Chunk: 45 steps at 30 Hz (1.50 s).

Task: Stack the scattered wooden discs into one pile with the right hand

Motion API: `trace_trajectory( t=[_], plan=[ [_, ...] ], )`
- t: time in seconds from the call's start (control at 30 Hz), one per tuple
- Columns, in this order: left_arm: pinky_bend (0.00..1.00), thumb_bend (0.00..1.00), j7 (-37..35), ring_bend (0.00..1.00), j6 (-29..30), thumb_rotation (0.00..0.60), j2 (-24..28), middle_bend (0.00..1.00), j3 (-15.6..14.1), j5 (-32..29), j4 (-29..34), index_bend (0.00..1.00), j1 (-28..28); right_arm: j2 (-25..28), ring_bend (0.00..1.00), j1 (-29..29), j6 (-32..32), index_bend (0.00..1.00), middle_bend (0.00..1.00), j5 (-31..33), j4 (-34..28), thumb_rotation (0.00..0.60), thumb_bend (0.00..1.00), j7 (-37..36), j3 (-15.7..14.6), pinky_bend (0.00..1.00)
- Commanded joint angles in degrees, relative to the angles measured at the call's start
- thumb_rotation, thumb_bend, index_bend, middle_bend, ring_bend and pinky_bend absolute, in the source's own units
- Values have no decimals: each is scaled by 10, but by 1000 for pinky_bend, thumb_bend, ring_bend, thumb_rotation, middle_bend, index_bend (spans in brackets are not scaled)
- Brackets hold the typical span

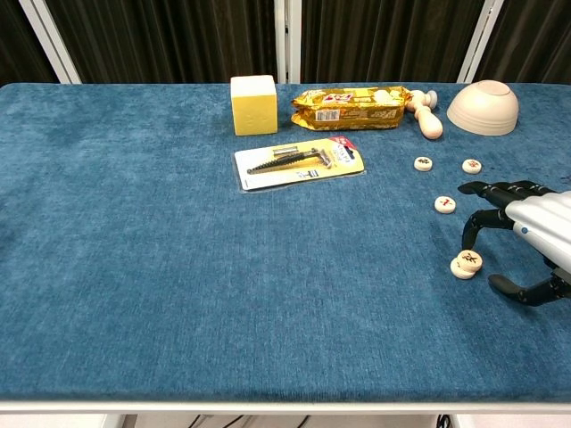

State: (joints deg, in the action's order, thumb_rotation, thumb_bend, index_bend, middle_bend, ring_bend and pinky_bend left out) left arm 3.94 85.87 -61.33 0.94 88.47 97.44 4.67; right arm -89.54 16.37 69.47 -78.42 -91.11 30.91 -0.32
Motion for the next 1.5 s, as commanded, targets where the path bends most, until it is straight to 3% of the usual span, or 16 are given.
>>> trace_trajectory(
  t=[0.03, 1.5],
  plan=[
    [0, 126, 0, 0, -1, 600, 0, 88, 0, -1, 0, 100, 0, 0, 0, 0, 1, 365, 3, 0, -1, 600, 327, 0, -1, 0],
    [0, 126, -12, 0, -2, 600, 1, 88, 1, -3, -4, 100, 0, -21, 0, 5, 7, 365, 4, -1, 24, 600, 327, 9, 7, 0]
  ],
)
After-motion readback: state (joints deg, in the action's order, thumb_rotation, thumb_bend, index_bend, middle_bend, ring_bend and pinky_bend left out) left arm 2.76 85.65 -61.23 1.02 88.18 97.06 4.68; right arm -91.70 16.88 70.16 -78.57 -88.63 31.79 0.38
